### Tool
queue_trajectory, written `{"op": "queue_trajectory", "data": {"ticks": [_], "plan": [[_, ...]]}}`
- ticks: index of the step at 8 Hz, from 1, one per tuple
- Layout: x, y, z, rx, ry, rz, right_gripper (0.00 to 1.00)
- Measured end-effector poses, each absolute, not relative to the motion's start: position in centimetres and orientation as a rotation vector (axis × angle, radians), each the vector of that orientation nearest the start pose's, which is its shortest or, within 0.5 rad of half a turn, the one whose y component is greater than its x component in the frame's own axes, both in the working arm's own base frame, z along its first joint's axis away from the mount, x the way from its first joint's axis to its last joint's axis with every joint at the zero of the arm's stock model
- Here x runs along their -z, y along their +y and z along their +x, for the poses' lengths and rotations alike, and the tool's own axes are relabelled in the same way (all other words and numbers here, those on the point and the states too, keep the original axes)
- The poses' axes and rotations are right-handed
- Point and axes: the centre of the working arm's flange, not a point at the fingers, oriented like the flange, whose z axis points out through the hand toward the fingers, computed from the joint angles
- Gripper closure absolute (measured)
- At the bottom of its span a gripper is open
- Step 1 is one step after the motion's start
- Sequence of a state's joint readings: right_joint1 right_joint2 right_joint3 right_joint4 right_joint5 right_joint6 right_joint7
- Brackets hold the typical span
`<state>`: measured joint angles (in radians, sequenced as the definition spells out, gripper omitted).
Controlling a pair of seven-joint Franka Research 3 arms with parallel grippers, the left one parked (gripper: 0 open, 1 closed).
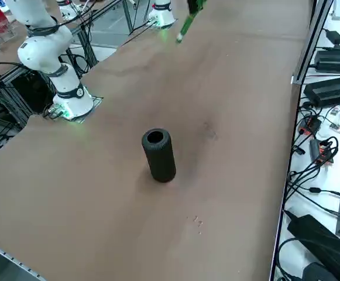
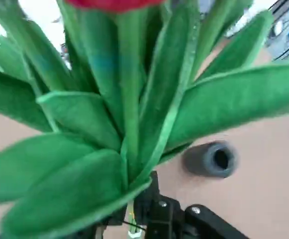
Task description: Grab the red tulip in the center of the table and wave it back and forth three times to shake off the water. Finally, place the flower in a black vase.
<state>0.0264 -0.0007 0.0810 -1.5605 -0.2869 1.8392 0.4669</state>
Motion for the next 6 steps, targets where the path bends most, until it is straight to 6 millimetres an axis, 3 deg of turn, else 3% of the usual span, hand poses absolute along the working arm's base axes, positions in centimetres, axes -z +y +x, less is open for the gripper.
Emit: {"op": "queue_trajectory", "data": {"ticks": [1,2,3,4,6], "plan": [[-66.9,-3.1,58.1,0.608,0.495,-3.260,0.89],[-67.4,-8.6,57.8,0.634,0.478,-3.240,0.89],[-67.5,-11.3,57.4,0.634,0.466,-3.218,0.89],[-67.5,-11.4,57.4,0.632,0.458,-3.210,0.89],[-67.5,-8.3,57.9,0.634,0.376,-3.203,0.89]]}}
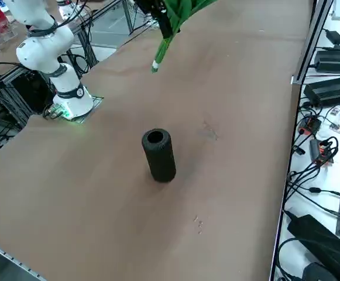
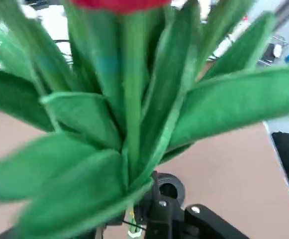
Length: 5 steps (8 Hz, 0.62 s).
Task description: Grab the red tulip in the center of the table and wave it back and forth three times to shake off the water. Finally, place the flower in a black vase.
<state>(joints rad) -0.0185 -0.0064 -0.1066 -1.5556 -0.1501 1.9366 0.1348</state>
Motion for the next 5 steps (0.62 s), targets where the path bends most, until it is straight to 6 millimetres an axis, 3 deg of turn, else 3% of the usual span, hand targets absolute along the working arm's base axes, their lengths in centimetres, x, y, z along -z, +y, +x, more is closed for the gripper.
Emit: {"op": "queue_trajectory", "data": {"ticks": [1,4,5], "plan": [[-67.5,-4.2,58.3,0.638,0.297,-3.191,0.89],[-66.8,12.5,56.9,0.589,0.225,-3.112,0.89],[-66.6,16.0,56.0,0.579,0.244,-3.101,0.90]]}}
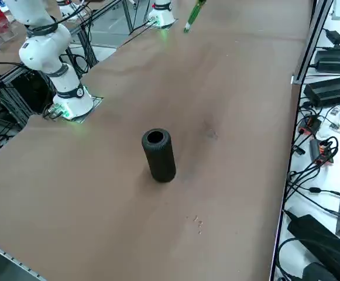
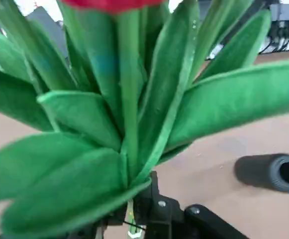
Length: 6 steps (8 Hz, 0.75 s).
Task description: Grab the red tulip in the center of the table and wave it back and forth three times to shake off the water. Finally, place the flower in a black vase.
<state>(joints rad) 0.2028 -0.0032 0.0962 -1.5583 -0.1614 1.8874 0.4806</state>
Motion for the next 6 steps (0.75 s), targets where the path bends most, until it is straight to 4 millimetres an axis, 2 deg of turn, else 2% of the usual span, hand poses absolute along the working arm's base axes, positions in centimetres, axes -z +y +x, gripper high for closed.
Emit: {"op": "queue_trajectory", "data": {"ticks": [1,2,3,4,5,6], "plan": [[-66.5,17.7,55.3,0.560,0.269,-3.110,0.90],[-66.2,17.5,54.9,0.518,0.299,-3.134,0.90],[-66.1,15.9,55.0,0.490,0.346,-3.153,0.90],[-66.2,12.7,55.7,0.483,0.418,-3.164,0.90],[-66.3,8.1,56.5,0.478,0.461,-3.179,0.90],[-66.5,2.2,57.0,0.466,0.441,-3.212,0.90]]}}
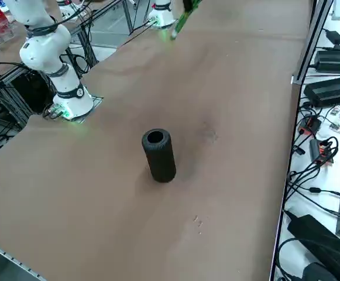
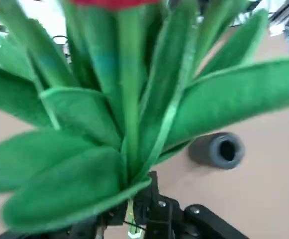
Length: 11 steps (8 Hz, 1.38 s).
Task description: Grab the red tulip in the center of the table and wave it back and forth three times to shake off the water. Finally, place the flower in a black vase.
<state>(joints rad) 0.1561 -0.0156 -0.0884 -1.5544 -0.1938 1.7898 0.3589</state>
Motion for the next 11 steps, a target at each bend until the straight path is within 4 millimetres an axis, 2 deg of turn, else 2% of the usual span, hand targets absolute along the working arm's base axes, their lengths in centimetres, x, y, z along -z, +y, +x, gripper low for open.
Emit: {"op": "queue_trajectory", "data": {"ticks": [1,2,3,5,6,7,9,11], "plan": [[-67.0,-5.0,56.8,0.443,0.378,-3.205,0.90],[-67.8,-9.7,56.1,0.448,0.337,-3.152,0.90],[-68.6,-11.7,55.5,0.467,0.309,-3.110,0.90],[-69.1,-11.0,55.5,0.477,0.278,-3.100,0.90],[-69.0,-11.4,55.5,0.475,0.289,-3.101,0.90],[-68.6,-12.9,55.4,0.477,0.333,-3.101,0.90],[-66.1,-17.8,55.2,0.529,0.459,-3.096,0.90],[-61.1,-20.6,55.5,0.606,0.531,-3.089,0.90]]}}
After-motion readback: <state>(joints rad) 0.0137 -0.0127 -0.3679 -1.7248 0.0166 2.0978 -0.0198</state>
